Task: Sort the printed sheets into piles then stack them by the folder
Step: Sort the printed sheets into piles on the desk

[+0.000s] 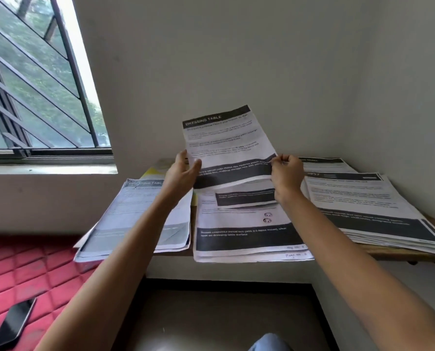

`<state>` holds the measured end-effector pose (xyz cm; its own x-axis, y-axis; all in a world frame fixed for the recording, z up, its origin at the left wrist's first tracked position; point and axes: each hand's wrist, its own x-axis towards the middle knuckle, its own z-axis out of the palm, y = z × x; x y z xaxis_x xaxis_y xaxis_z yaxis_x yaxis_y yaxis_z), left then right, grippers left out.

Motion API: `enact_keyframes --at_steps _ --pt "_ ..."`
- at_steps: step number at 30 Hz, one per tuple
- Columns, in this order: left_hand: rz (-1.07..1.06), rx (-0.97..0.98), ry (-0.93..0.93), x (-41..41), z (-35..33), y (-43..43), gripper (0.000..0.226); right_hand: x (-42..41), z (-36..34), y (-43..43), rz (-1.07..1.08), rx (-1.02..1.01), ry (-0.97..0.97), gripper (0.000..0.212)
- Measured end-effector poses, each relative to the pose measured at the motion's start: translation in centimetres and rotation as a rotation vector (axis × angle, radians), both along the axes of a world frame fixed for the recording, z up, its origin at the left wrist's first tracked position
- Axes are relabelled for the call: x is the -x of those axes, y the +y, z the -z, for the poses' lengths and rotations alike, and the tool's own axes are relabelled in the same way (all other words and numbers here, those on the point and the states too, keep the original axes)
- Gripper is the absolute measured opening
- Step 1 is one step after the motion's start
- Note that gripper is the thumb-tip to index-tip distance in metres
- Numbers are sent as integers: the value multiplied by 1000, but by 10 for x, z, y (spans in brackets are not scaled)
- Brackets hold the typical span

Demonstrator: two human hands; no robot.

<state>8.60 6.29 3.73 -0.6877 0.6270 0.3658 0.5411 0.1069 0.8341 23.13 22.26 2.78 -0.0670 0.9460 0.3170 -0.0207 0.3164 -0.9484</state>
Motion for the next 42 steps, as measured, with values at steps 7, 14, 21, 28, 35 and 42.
enact_keyframes --at_steps 7,14,21,28,35,42 --pt "-141 -49 -51 44 9 -64 72 27 12 -80 -321 -247 -304 31" --pt "-328 265 314 59 34 -118 64 55 34 -134 -536 -616 -724 36" --pt "-315 493 471 70 56 -137 57 69 44 -159 -591 -607 -1205 39" --pt "-192 805 556 63 66 -119 50 69 51 -155 -729 -708 -1319 53" --pt "-104 835 394 55 77 -110 50 66 51 -155 -796 -689 -1293 56" --pt "-56 759 407 50 59 -94 61 51 23 -123 -696 -644 -1043 51"
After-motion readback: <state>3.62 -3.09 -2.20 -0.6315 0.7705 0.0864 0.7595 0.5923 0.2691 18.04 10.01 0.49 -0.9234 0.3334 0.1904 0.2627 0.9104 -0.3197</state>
